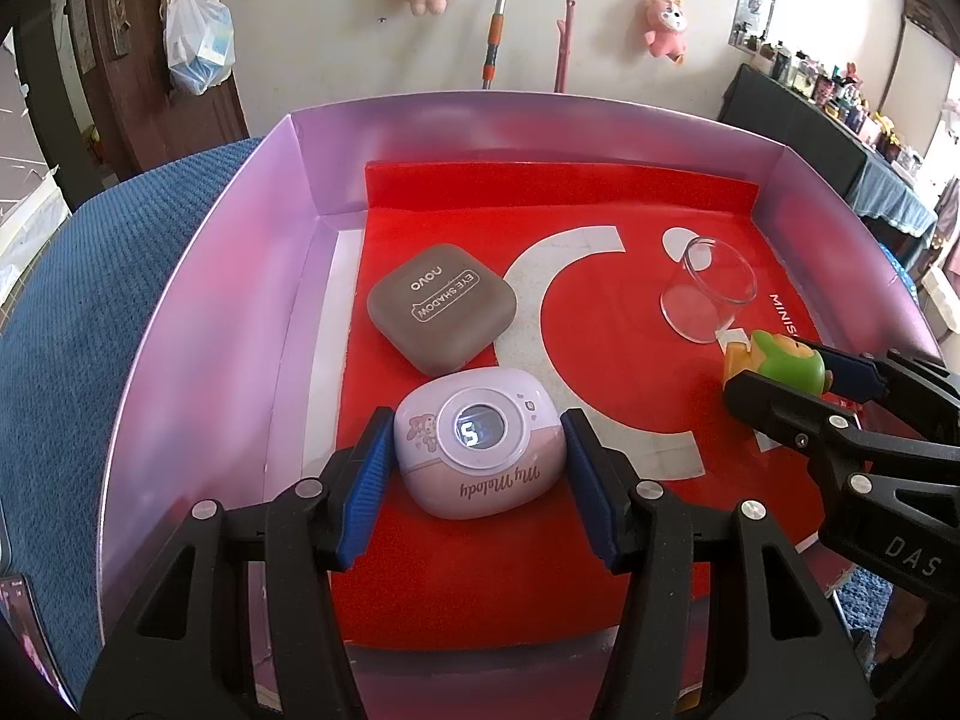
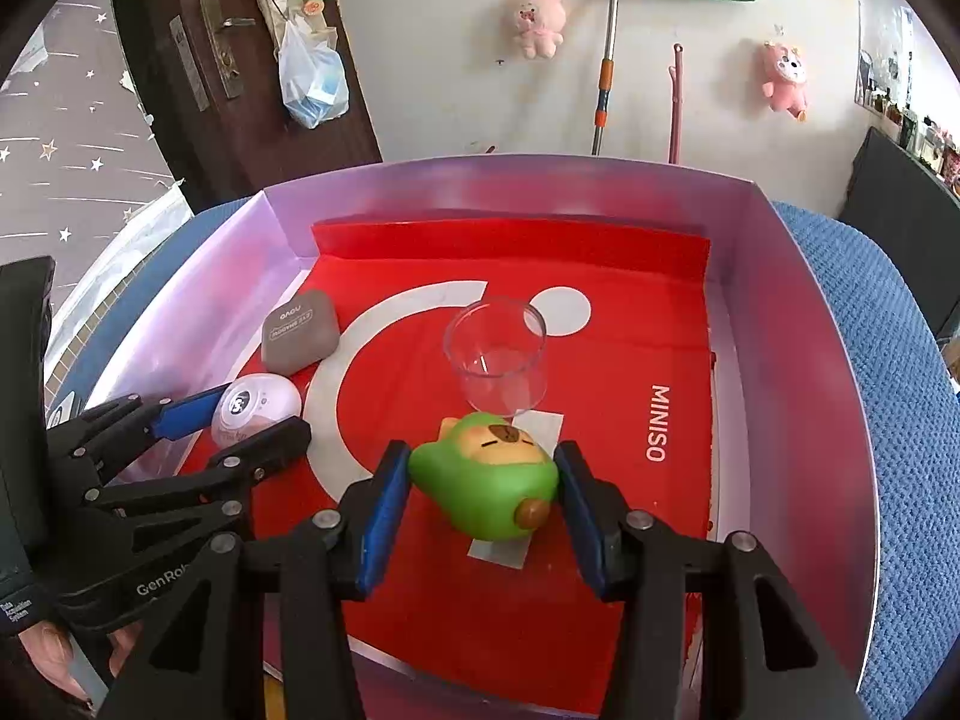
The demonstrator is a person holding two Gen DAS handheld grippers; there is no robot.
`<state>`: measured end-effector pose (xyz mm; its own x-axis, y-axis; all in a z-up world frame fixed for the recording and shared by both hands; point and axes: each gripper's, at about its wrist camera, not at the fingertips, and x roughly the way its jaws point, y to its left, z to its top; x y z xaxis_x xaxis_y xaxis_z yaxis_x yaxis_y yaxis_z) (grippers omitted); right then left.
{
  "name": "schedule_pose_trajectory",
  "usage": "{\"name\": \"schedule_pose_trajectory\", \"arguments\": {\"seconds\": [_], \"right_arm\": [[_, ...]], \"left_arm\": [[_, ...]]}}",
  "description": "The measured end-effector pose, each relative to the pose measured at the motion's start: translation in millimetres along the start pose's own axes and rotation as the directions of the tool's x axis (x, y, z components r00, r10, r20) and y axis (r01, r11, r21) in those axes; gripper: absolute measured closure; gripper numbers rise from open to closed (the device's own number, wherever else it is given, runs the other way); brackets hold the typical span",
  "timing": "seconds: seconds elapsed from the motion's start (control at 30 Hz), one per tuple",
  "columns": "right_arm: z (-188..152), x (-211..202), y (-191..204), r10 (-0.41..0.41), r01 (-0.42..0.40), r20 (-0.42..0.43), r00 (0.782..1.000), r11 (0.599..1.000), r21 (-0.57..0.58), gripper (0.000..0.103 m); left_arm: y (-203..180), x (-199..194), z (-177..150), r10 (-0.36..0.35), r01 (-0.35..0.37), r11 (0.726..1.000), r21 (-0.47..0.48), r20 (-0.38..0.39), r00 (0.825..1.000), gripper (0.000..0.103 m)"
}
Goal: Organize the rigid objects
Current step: 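Carry the compact into the box with the left gripper while the right gripper carries the frog in, then open the left gripper on the compact while the right gripper releases the frog in the box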
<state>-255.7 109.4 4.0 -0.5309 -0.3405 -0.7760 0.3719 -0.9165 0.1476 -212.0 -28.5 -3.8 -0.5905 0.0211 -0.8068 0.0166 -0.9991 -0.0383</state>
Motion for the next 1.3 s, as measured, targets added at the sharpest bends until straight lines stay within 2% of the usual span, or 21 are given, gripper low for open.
{"name": "schedule_pose_trajectory", "arguments": {"seconds": [0.13,0.3,0.7,0.8,1.17,1.23,1.3], "right_arm": [[0.0,-0.5,-2.1,0.008,-0.008,-0.003,1.0,1.0,0.009,0.051],[-1.1,-0.7,-0.8,0.006,-0.006,-0.008,1.0,1.0,0.004,0.05],[-6.6,-12.4,2.4,0.037,-0.037,0.0,0.999,0.999,0.011,0.05],[-9.1,-19.2,3.4,0.05,-0.05,0.011,0.999,0.999,0.015,0.045],[-17.7,-47.4,3.4,0.096,-0.098,0.067,0.993,0.995,0.027,0.042],[-20.5,-52.2,4.5,0.103,-0.106,0.077,0.992,0.994,0.027,0.037],[-22.8,-56.7,5.4,0.109,-0.112,0.086,0.99,0.993,0.027,0.036]], "left_arm": [[-3.4,-0.1,-1.2,0.016,-0.016,1.0,0.015,-0.004,1.0,0.048],[-3.9,-1.5,-3.6,0.011,-0.01,1.0,0.012,-0.009,1.0,0.033],[-8.1,-13.2,-8.7,0.02,-0.02,1.0,0.014,0.01,1.0,0.031],[-8.9,-18.1,-9.7,0.018,-0.018,1.0,0.013,0.017,1.0,0.03],[-15.0,-37.7,-17.0,0.051,-0.052,0.998,0.03,0.051,0.997,0.029],[-14.2,-41.1,-18.2,0.039,-0.04,0.999,0.023,0.049,0.998,0.029],[-12.7,-44.0,-19.0,0.029,-0.029,0.999,0.012,0.052,0.998,0.029]]}}
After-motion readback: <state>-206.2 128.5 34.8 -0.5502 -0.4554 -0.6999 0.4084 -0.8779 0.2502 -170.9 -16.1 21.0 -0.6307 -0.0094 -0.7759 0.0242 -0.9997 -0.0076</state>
